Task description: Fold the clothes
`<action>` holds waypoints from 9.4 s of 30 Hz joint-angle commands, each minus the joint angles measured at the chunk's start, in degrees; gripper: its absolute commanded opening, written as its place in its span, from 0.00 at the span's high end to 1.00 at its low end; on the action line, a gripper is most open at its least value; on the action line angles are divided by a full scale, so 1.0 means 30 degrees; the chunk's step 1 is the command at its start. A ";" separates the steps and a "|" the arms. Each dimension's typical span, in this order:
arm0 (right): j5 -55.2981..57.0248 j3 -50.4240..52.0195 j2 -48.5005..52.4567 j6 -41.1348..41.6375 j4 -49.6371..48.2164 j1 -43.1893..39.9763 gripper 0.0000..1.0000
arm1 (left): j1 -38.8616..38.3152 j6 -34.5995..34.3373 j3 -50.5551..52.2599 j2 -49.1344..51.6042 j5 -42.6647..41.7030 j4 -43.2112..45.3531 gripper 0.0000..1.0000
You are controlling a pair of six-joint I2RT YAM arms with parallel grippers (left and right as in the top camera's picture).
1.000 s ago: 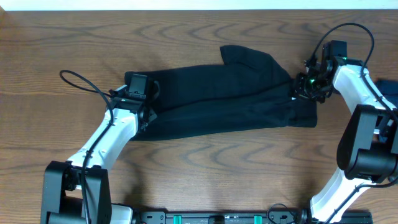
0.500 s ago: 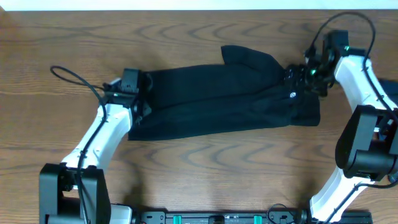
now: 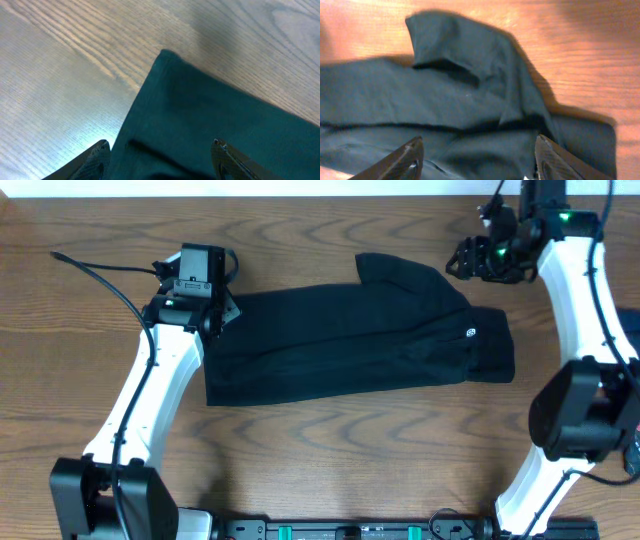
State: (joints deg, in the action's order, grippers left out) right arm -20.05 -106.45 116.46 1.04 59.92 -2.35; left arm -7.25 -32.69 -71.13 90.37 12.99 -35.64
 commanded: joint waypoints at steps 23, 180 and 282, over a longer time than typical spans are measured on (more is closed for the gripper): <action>0.1756 -0.0146 0.4619 -0.1523 -0.7176 0.2448 0.01 | 0.2353 0.3898 -0.0182 0.6768 -0.0933 0.7839 0.16; -0.0466 0.8036 -0.0226 -0.0087 0.3366 0.1450 0.99 | 0.1545 0.3883 0.0109 0.3213 -0.3774 -0.1668 0.94; -0.1107 -0.1464 -0.0750 -0.0962 0.6594 0.1559 0.15 | 0.5661 0.5275 0.1137 0.5391 -1.0105 -0.0583 0.29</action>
State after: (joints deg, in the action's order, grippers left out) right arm -22.74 -110.56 114.37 -0.71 79.77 1.48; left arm 9.65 -18.55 -67.33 105.78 -18.33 -37.15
